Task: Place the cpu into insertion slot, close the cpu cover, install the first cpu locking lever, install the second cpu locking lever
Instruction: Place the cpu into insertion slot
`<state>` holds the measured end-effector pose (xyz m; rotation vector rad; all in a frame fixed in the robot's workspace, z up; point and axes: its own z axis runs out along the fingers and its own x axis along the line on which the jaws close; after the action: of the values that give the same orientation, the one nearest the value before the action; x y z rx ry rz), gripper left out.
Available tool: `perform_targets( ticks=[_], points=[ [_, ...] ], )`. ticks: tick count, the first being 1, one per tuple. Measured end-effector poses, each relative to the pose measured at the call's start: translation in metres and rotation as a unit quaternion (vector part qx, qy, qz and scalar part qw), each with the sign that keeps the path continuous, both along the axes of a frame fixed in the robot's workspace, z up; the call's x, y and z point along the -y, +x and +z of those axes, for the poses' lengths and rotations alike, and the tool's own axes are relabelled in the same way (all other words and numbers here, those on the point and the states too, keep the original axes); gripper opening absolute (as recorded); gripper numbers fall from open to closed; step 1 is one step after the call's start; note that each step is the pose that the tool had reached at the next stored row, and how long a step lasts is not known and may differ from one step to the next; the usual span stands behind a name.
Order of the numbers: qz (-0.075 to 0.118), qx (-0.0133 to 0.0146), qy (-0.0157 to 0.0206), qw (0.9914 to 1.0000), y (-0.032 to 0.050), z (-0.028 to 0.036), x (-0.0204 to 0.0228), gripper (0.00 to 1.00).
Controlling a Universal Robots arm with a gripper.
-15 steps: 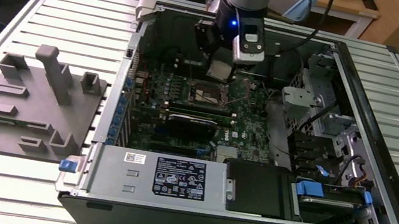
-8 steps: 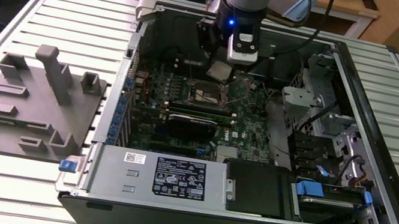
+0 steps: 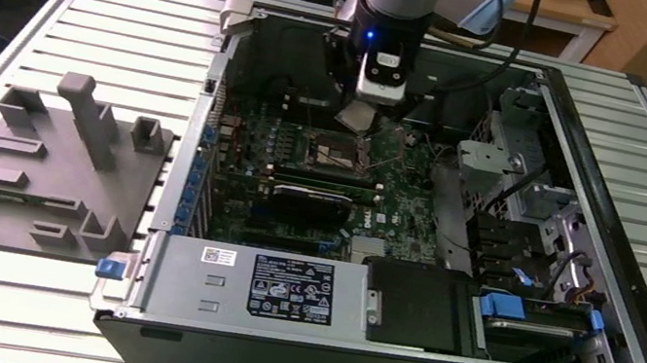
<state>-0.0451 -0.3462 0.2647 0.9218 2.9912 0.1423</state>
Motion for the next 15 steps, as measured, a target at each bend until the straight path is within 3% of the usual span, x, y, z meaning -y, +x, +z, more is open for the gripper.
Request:
perform_targets(
  ticks=[4, 8, 11, 15],
  points=[
    [-0.037, 0.0, 0.0, 0.99933, 0.0, -0.0008, 0.0, 0.54],
    [-0.073, 0.0, 0.0, 0.99735, 0.0, -0.0016, 0.0, 0.54],
    [-0.1, 0.0, 0.0, 0.99495, 0.0, -0.0022, 0.0, 0.54],
    [-0.136, 0.0, 0.0, 0.9907, 0.0, -0.003, 0.0, 0.54]
  ],
)
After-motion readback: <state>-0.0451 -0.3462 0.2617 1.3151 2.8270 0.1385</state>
